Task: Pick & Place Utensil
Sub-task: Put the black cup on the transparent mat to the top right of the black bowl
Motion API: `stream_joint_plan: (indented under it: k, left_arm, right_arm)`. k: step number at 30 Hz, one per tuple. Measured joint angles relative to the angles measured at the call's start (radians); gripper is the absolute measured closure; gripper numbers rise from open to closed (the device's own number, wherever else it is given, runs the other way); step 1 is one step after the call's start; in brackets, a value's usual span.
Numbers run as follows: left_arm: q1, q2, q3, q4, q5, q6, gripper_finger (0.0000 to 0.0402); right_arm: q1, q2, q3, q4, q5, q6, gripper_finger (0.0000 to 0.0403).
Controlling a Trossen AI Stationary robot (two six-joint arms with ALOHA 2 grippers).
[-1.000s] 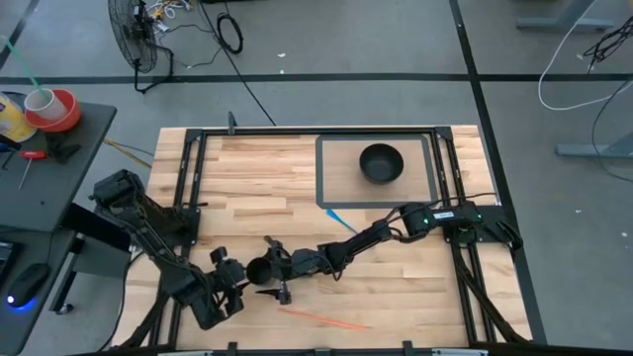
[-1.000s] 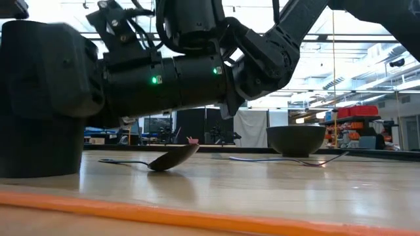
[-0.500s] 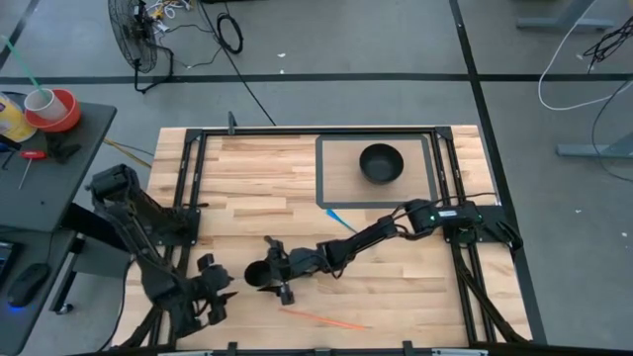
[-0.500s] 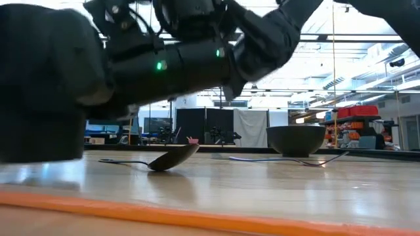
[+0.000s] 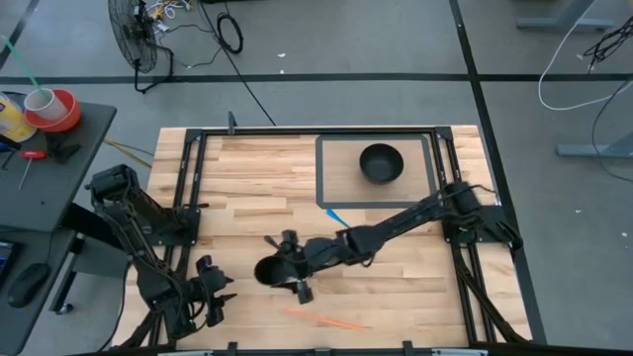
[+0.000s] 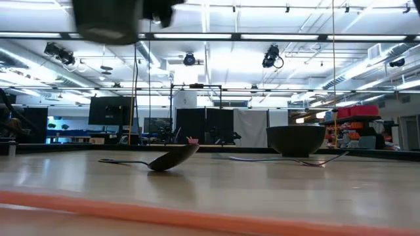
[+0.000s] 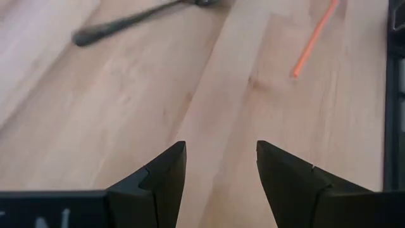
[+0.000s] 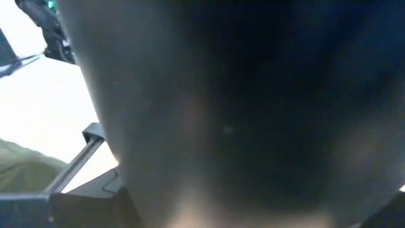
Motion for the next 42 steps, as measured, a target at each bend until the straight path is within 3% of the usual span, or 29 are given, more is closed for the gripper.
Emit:
stream_joint_plan:
  k: [3,8,19,24,27,32,42]
  left_arm:
    - [0.001,0.0,0.0,0.026,0.023,0.008,0.0204]
    - [0.002,0.0,0.0,0.04,0.068,0.05,0.0204]
    - [0.005,0.0,0.0,0.047,0.123,0.133,0.0204]
    - [0.005,0.0,0.0,0.059,0.135,0.136,0.0204]
    - [0.005,0.0,0.0,0.066,0.14,0.136,0.0204]
    - [0.005,0.0,0.0,0.076,0.14,0.136,0.0204]
    - [0.005,0.0,0.0,0.084,0.15,0.136,0.0204]
  right_arm:
    - [-0.003,-0.125,-0.133,0.022,0.059,0.009,0.0115]
    - [-0.015,-0.357,-0.405,0.138,0.245,0.043,0.0115]
    - [-0.145,-0.822,-0.857,0.202,0.872,0.203,0.0115]
    - [-0.269,-0.956,-0.997,0.199,1.068,0.265,0.0115]
    - [-0.37,-0.988,-1.043,0.196,1.087,0.306,0.0115]
    - [-0.589,-0.985,-1.058,0.162,0.969,0.395,0.0115]
    - [-0.924,-0.856,-1.059,0.034,0.896,0.635,0.0116]
